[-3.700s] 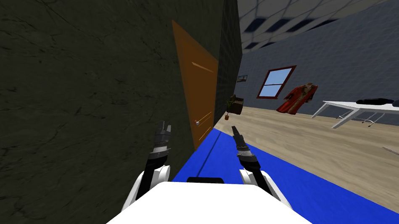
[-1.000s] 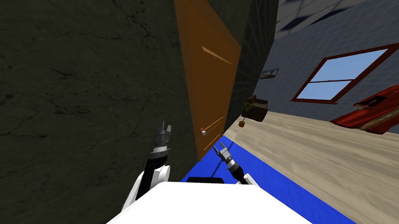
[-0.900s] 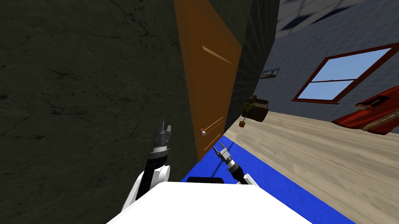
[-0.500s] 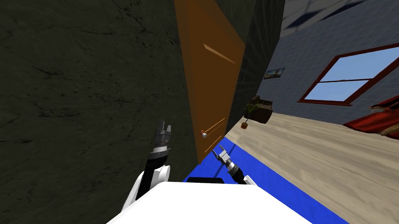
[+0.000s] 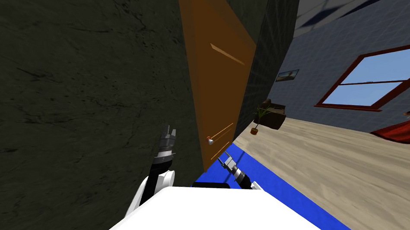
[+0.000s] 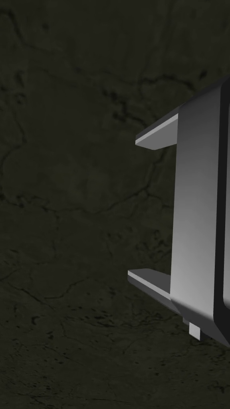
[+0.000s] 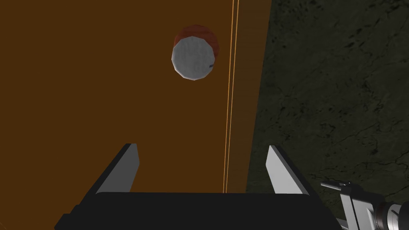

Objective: Pull the door open

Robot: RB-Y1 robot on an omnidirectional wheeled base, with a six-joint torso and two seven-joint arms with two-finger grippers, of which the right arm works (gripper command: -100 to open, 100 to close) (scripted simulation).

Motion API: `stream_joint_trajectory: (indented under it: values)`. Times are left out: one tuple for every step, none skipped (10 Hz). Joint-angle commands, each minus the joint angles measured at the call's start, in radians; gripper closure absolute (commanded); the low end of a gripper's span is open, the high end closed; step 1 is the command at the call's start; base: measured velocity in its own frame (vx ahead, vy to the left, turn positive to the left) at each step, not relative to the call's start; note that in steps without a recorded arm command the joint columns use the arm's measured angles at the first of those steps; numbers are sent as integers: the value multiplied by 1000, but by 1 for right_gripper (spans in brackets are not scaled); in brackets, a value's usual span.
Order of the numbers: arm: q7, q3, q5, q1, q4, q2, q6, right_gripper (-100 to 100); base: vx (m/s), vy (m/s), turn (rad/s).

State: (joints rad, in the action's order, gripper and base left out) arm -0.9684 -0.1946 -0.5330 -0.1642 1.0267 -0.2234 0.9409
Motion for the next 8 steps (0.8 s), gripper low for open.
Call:
stream_joint_trajectory:
  values:
    - [-21,-3,-8,9,-30,1,11,-100,68,-12,30]
    - [-30,-6,-12,13,-42,0,15,-100,57,-21,29]
    - [-43,-9,-19,18,-61,-3,22,-100,86,-13,44]
    - [-34,-8,-15,15,-49,-1,16,-100,10,-13,40]
    - [-62,12,-2,37,-81,17,9,-100,-48,-31,213]
    - [-78,24,7,50,-99,28,5,-100,-47,-61,157]
    - [-97,39,18,65,-120,42,0,-100,-18,-43,140]
    - [-119,54,30,82,-142,58,-5,-100,-12,-31,155]
